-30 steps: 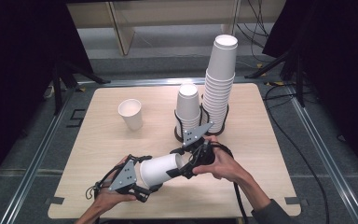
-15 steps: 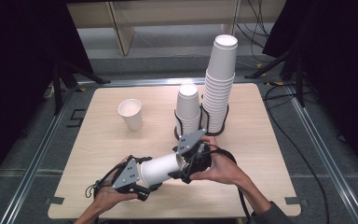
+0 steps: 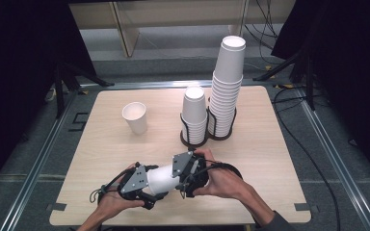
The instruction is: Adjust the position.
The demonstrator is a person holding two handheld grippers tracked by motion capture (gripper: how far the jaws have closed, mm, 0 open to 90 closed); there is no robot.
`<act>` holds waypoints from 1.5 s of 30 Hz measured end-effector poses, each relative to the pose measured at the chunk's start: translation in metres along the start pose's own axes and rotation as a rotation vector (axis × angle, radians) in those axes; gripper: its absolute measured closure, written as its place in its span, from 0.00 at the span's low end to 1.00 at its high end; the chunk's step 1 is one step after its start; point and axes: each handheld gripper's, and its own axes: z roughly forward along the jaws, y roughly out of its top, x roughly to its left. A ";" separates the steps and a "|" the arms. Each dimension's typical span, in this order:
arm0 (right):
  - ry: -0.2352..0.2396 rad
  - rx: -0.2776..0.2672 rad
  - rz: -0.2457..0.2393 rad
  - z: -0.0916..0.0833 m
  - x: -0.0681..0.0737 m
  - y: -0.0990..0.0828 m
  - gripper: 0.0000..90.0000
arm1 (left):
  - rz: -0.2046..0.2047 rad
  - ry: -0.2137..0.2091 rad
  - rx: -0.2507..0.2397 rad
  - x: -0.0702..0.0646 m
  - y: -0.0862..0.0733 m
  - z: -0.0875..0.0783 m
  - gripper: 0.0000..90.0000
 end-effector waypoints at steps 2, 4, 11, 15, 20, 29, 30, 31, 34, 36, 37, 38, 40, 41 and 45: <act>0.001 0.005 -0.010 0.001 0.001 0.000 0.20 | -0.006 -0.004 0.013 0.001 0.000 -0.001 0.13; 0.001 0.010 -0.025 0.003 0.002 0.000 0.19 | -0.019 -0.020 0.013 0.002 0.000 -0.002 0.13; 0.008 0.036 -0.072 0.010 0.002 -0.003 0.22 | -0.004 -0.039 0.024 0.002 -0.001 -0.001 0.13; 0.021 0.046 -0.076 0.011 0.003 -0.003 0.22 | 0.001 -0.049 0.031 0.002 0.000 -0.002 0.13; 0.021 0.058 -0.126 0.014 0.003 -0.004 0.23 | 0.014 -0.055 0.023 0.001 0.002 -0.003 0.13; 0.024 0.096 -0.141 0.022 0.008 -0.003 0.24 | 0.001 -0.073 0.076 0.001 0.002 -0.001 0.13; 0.026 0.095 -0.163 0.023 0.007 -0.002 0.24 | -0.004 -0.078 0.076 0.000 0.002 -0.001 0.13; 0.025 0.091 -0.171 0.024 0.007 -0.003 0.25 | 0.001 -0.076 0.081 0.001 0.002 -0.001 0.13; 0.032 0.094 -0.184 0.025 0.007 -0.003 0.26 | -0.010 -0.090 0.079 0.001 0.001 -0.001 0.12; 0.033 0.101 -0.147 0.023 0.010 -0.004 0.26 | -0.030 -0.090 0.062 0.000 0.000 0.000 0.12; 0.040 0.093 -0.183 0.024 0.007 -0.004 0.27 | -0.028 -0.094 0.060 0.001 -0.001 0.001 0.11; 0.043 0.091 -0.180 0.023 0.007 -0.005 0.27 | -0.030 -0.097 0.062 0.002 -0.001 0.000 0.10; 0.051 0.077 -0.190 0.023 0.004 -0.006 0.27 | -0.038 -0.097 0.042 0.003 -0.002 0.001 0.09; 0.053 0.073 -0.179 0.023 0.004 -0.007 0.27 | -0.018 -0.097 0.056 0.006 -0.002 -0.001 0.09; 0.083 0.043 -0.135 0.021 0.002 -0.010 0.27 | -0.074 -0.110 -0.020 0.006 -0.005 -0.001 0.08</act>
